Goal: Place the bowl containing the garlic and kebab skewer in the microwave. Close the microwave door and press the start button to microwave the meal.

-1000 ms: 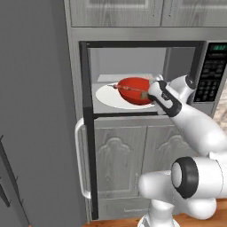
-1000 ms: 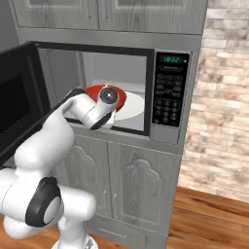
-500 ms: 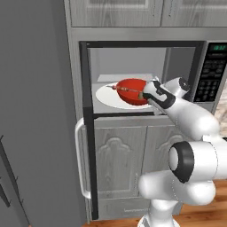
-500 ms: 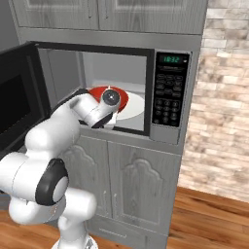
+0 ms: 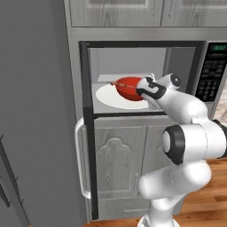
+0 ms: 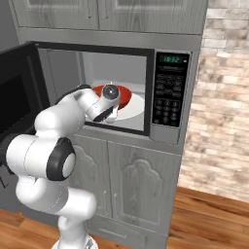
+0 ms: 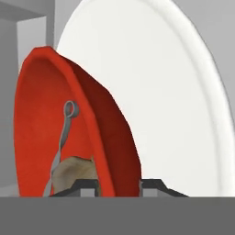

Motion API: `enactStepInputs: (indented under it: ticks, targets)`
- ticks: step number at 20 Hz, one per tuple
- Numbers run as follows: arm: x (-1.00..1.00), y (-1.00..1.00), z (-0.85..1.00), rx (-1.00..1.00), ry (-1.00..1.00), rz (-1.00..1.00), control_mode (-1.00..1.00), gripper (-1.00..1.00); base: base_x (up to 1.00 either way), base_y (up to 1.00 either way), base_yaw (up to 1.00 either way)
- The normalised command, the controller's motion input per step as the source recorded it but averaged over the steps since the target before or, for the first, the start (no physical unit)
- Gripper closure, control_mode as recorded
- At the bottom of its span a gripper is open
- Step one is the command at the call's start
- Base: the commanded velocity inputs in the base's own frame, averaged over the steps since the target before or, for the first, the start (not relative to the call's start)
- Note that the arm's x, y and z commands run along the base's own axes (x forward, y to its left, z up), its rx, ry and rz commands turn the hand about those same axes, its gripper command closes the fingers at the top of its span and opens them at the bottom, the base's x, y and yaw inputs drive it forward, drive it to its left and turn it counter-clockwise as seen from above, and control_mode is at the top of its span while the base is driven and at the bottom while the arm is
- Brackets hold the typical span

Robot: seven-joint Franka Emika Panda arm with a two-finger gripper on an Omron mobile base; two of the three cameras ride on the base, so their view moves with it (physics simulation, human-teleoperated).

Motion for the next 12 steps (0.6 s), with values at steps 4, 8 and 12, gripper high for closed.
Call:
enactStepInputs:
  ticks: [4, 8, 12]
  targets:
    - [0.26, 0.0, 0.0, 0.0, 0.0, -0.03, -1.0, -1.0, 0.0, 0.0, 0.0]
    - [0.06, 0.0, 0.0, 0.0, 0.0, -0.01, -1.0, -1.0, 0.0, 0.0, 0.0]
    - [0.0, 0.0, 0.0, 0.0, 0.0, 0.0, -1.0, -1.0, 0.0, 0.0, 0.0]
